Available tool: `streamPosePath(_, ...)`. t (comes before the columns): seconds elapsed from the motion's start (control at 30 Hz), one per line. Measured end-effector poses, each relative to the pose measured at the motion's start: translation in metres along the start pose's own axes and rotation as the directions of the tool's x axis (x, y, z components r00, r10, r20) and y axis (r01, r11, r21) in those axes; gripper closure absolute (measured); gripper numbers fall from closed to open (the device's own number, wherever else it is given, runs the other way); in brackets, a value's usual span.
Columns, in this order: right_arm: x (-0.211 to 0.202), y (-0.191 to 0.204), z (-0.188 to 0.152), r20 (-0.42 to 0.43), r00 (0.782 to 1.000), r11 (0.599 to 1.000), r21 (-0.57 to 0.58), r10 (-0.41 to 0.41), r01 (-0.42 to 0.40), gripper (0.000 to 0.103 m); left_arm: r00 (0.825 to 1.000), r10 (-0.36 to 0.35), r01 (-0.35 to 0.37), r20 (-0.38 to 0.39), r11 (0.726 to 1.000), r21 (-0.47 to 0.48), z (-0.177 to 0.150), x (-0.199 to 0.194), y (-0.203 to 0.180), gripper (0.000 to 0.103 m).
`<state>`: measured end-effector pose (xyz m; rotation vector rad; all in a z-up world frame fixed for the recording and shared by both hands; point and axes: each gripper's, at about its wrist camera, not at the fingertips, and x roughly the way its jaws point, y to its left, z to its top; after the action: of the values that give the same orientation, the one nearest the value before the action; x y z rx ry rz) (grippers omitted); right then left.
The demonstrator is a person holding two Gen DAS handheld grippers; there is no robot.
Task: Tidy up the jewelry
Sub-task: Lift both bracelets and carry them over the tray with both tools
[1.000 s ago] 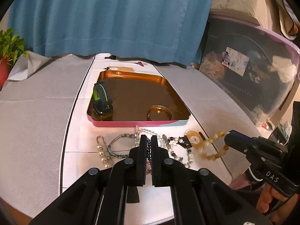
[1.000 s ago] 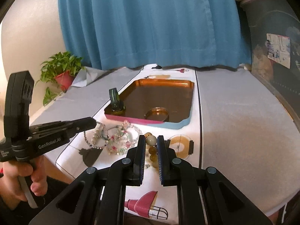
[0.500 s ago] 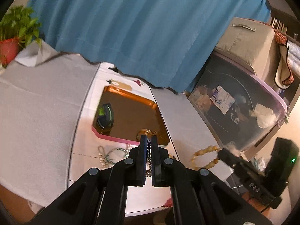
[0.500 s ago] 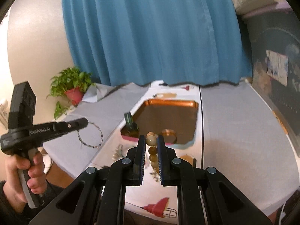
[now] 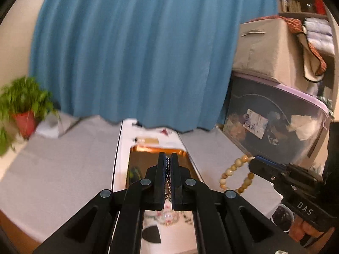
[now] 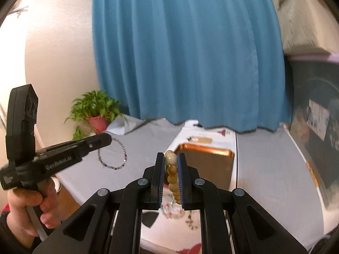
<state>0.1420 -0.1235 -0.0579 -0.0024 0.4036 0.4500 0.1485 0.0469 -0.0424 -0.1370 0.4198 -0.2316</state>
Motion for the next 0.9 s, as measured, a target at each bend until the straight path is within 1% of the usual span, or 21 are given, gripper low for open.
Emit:
streamPosePath(0.2,-0.005,0.004,0.024,0.059,0.998,0.999,-0.035,0.013,-0.011,0.09,0.998,-0.046,0.044,0.044,0.998,0.046,0.018,0.005,-0.015,0.101)
streamPosePath(0.23,-0.005,0.004,0.026,0.066,0.998,0.999,-0.042,0.011,-0.008,0.09,0.997,-0.06,0.057,0.051,0.997,0.045,0.018,0.007,-0.015,0.101)
streamPosePath(0.3,-0.001,0.001,0.029,0.078,0.997,0.998,-0.06,-0.004,0.009,0.09,0.99,-0.112,0.109,0.083,0.993,0.04,0.019,0.011,-0.014,0.101)
streamPosePath(0.37,0.006,-0.005,0.029,0.089,0.996,0.997,-0.067,-0.02,0.026,0.09,0.988,-0.125,0.121,0.095,0.992,0.046,0.016,0.019,-0.013,0.101)
streamPosePath(0.47,0.025,-0.023,0.025,0.09,0.996,0.999,-0.036,-0.025,0.028,0.09,0.987,-0.135,0.131,0.085,0.99,0.061,0.012,0.04,-0.014,0.101)
streamPosePath(0.6,0.051,-0.045,0.019,0.078,0.997,1.0,-0.009,-0.026,0.027,0.09,0.99,-0.137,0.135,0.046,0.99,0.047,0.009,0.074,-0.012,0.101)
streamPosePath(0.67,0.066,-0.054,0.014,0.063,0.997,0.999,-0.004,-0.039,0.039,0.09,0.989,-0.142,0.141,0.028,0.989,0.039,0.01,0.093,-0.012,0.101)
streamPosePath(0.8,0.1,-0.071,0.0,0.021,0.999,0.999,0.005,-0.032,0.032,0.09,0.988,-0.152,0.15,0.034,0.987,0.051,0.009,0.122,-0.015,0.102)
streamPosePath(0.9,0.126,-0.079,-0.012,0.01,0.999,0.999,-0.013,-0.032,0.032,0.09,0.986,-0.162,0.161,0.025,0.986,0.043,-0.003,0.145,-0.012,0.102)
